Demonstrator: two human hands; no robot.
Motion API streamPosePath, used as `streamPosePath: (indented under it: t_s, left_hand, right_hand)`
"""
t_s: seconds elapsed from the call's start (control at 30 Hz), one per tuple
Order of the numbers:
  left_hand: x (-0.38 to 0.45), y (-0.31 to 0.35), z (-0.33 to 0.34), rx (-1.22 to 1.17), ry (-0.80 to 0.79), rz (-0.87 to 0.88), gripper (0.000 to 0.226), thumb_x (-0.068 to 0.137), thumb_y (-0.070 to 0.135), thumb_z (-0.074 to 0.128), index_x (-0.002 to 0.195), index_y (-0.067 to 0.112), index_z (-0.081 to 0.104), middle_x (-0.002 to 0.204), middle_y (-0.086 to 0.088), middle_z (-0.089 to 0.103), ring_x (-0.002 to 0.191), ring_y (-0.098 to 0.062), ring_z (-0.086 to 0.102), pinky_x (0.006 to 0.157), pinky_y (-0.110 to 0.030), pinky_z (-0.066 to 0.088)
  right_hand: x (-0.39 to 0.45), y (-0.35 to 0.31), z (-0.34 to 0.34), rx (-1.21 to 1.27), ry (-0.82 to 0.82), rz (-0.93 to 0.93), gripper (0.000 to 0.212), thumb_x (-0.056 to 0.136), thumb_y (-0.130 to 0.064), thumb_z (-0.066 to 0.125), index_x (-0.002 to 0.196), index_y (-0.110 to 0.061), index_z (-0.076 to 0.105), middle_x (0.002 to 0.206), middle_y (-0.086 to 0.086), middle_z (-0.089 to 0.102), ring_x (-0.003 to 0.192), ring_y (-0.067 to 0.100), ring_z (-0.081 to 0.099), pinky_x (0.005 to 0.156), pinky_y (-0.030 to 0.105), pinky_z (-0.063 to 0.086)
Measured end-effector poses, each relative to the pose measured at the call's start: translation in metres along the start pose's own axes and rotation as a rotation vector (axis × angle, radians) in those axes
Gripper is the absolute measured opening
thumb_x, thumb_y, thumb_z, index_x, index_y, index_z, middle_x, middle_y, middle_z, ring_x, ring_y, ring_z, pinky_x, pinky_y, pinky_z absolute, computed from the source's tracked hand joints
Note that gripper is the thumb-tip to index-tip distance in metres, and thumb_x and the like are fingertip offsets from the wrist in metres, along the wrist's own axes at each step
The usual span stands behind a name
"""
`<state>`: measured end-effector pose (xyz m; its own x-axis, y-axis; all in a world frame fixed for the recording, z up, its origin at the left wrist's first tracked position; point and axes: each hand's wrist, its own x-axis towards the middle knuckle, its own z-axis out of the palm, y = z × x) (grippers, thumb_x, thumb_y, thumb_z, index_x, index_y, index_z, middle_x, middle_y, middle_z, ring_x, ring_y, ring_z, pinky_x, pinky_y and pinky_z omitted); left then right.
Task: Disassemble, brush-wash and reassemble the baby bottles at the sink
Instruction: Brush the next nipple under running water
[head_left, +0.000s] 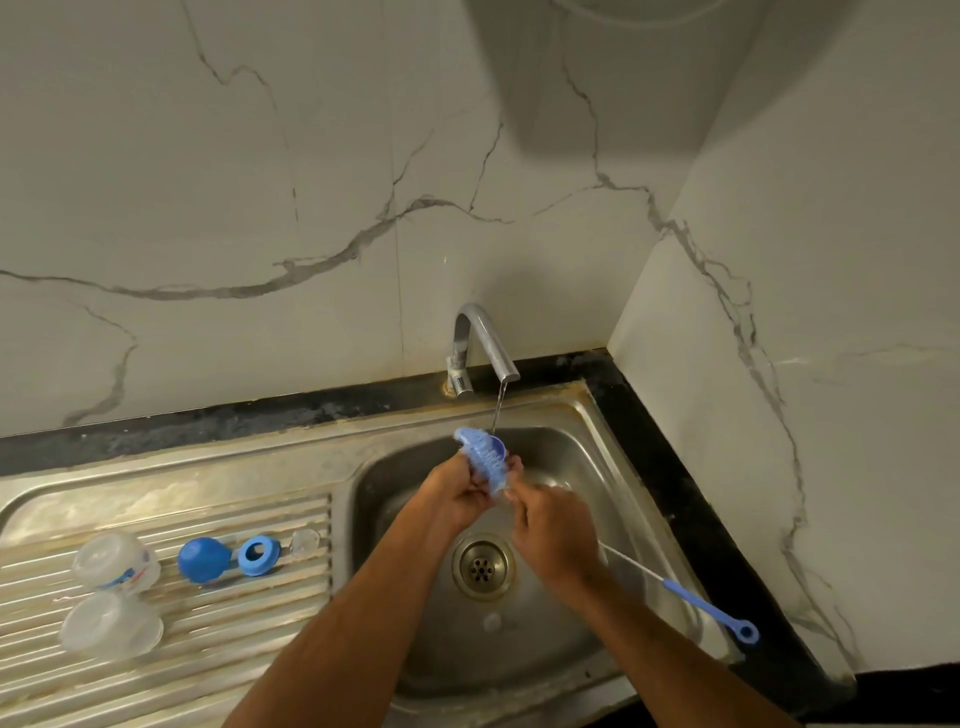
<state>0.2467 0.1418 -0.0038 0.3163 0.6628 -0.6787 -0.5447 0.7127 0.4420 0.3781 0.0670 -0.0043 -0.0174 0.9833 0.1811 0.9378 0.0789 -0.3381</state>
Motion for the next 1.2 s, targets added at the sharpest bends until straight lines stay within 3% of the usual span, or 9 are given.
streamPosePath:
  t_s: [0.07, 0.1, 0.17, 0.27, 0.4, 0.57, 0.7, 0.9, 1.2]
  left_hand:
    - [0.001, 0.001, -0.001, 0.014, -0.008, -0.005, 0.028, 0.107, 0.021, 0.042, 0.106, 0.000, 0.061, 0.103, -0.022, 0.065, 0.067, -0.024, 0.072, 0.079, -0.041, 0.061]
    - [0.002, 0.001, 0.000, 0.032, -0.006, 0.005, 0.031, 0.107, 0.025, 0.045, 0.107, 0.000, 0.063, 0.100, -0.022, 0.067, 0.070, -0.024, 0.072, 0.074, -0.040, 0.060]
    - [0.002, -0.002, 0.002, 0.028, 0.016, 0.013, 0.035, 0.105, 0.032, 0.049, 0.104, 0.002, 0.066, 0.089, -0.020, 0.068, 0.078, -0.026, 0.070, 0.077, -0.041, 0.058]
    - [0.007, -0.004, 0.002, -0.027, 0.013, 0.001, 0.033, 0.106, 0.030, 0.047, 0.096, 0.002, 0.063, 0.061, -0.010, 0.060, 0.070, -0.023, 0.065, 0.086, -0.043, 0.057]
    - [0.012, 0.004, 0.003, -0.087, 0.049, 0.047, 0.040, 0.105, 0.035, 0.051, 0.106, -0.003, 0.065, 0.093, -0.020, 0.066, 0.077, -0.024, 0.067, 0.074, -0.038, 0.063]
    - [0.022, 0.015, 0.005, -0.159, 0.075, 0.019, 0.035, 0.100, 0.030, 0.060, 0.113, -0.001, 0.067, 0.098, -0.020, 0.075, 0.091, -0.026, 0.070, 0.084, -0.036, 0.058]
    - [0.024, 0.021, 0.015, -0.154, 0.034, 0.020, 0.030, 0.099, 0.012, 0.056, 0.126, -0.002, 0.059, 0.122, -0.027, 0.066, 0.115, -0.029, 0.063, 0.093, -0.039, 0.055]
    - [0.033, 0.025, 0.020, -0.086, 0.043, 0.049, 0.033, 0.093, 0.008, 0.067, 0.122, -0.004, 0.059, 0.122, -0.027, 0.063, 0.111, -0.035, 0.066, 0.084, -0.040, 0.060]
    - [0.031, 0.026, 0.019, -0.243, 0.038, 0.008, 0.029, 0.099, 0.016, 0.061, 0.121, -0.001, 0.055, 0.121, -0.033, 0.059, 0.102, -0.035, 0.070, 0.091, -0.038, 0.059]
  right_hand:
    - [-0.001, 0.006, -0.004, -0.022, 0.018, 0.016, 0.033, 0.094, -0.027, 0.060, 0.127, -0.025, 0.064, 0.082, -0.006, 0.073, 0.065, 0.006, 0.063, 0.056, 0.017, 0.048]
    - [0.002, 0.008, -0.009, -0.020, 0.060, 0.065, 0.026, 0.092, -0.024, 0.064, 0.117, -0.024, 0.069, 0.077, -0.006, 0.071, 0.061, 0.004, 0.058, 0.051, 0.011, 0.038]
    - [0.007, 0.008, -0.014, -0.034, 0.102, 0.100, 0.016, 0.090, -0.021, 0.067, 0.105, -0.022, 0.072, 0.071, -0.006, 0.069, 0.057, 0.002, 0.050, 0.049, 0.007, 0.023]
    - [0.003, 0.008, -0.007, -0.013, 0.020, -0.041, 0.024, 0.097, -0.028, 0.056, 0.117, -0.024, 0.068, 0.079, -0.006, 0.071, 0.064, 0.002, 0.061, 0.055, 0.013, 0.044]
    - [0.004, 0.026, -0.012, 0.149, 0.114, 0.151, 0.016, 0.097, -0.028, 0.057, 0.106, -0.025, 0.070, 0.081, -0.009, 0.072, 0.067, -0.001, 0.062, 0.058, 0.013, 0.048]
    - [-0.006, 0.031, -0.015, 0.281, 0.170, 0.297, 0.010, 0.095, -0.020, 0.063, 0.092, -0.023, 0.072, 0.074, -0.018, 0.063, 0.064, -0.009, 0.057, 0.054, 0.007, 0.040]
    - [-0.012, 0.042, -0.012, 0.330, 0.162, 0.374, 0.013, 0.096, -0.022, 0.061, 0.088, -0.019, 0.071, 0.070, -0.017, 0.061, 0.065, -0.004, 0.060, 0.054, 0.008, 0.041]
    - [-0.018, 0.046, -0.017, 0.325, 0.151, 0.370, 0.021, 0.096, -0.022, 0.062, 0.078, -0.033, 0.059, 0.066, -0.022, 0.057, 0.065, -0.007, 0.061, 0.054, 0.008, 0.043]
    - [-0.014, 0.044, -0.008, 0.334, 0.120, 0.375, 0.011, 0.096, -0.024, 0.061, 0.086, -0.026, 0.067, 0.071, -0.021, 0.060, 0.068, -0.007, 0.061, 0.056, 0.009, 0.044]
